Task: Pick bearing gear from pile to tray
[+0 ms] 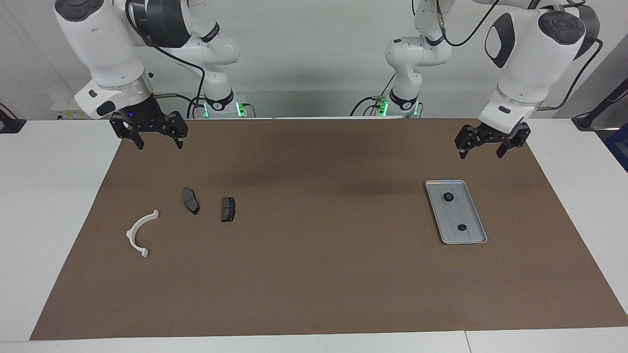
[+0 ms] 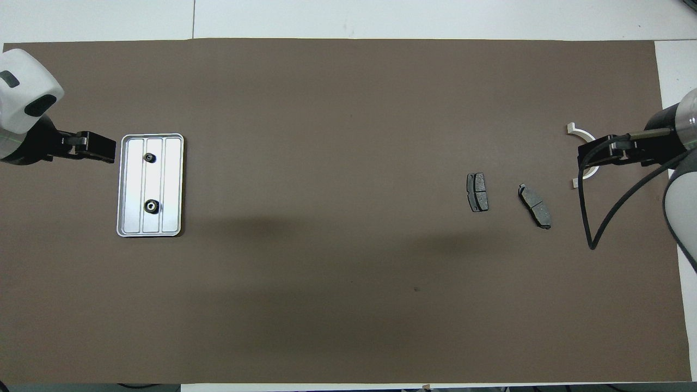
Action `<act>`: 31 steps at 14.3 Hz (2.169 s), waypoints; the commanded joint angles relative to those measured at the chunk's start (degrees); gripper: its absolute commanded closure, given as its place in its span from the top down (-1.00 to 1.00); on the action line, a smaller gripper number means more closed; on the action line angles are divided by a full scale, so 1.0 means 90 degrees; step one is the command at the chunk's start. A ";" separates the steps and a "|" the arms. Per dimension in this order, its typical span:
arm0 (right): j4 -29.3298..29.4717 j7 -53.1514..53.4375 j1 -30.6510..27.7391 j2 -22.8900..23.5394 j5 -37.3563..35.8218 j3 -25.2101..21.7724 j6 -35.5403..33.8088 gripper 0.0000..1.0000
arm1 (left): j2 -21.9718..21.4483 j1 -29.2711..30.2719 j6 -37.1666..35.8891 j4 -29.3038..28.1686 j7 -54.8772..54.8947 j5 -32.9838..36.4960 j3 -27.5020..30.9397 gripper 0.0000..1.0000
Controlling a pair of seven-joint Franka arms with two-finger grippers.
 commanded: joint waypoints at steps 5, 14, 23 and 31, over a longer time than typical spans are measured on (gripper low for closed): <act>-0.0080 -0.0142 -0.0052 -0.0103 0.0014 0.0015 -0.0095 1.00 | 0.0317 -0.0053 -0.0426 0.0526 -0.0016 0.0118 0.0066 1.00; -0.0070 -0.0161 -0.0052 -0.0103 0.0014 0.0015 -0.0095 1.00 | -0.0994 0.0025 -0.0084 -0.0882 -0.0123 0.0118 0.0085 1.00; -0.0080 -0.0161 -0.0052 -0.0112 0.0014 0.0015 -0.0085 1.00 | -0.1092 0.0836 -0.0280 -0.0648 -0.0055 -0.0634 -0.0452 1.00; -0.0090 -0.0161 -0.0052 -0.0112 0.0004 0.0015 -0.0076 1.00 | -0.1179 0.0855 -0.0495 -0.0589 -0.0036 -0.0575 -0.0432 1.00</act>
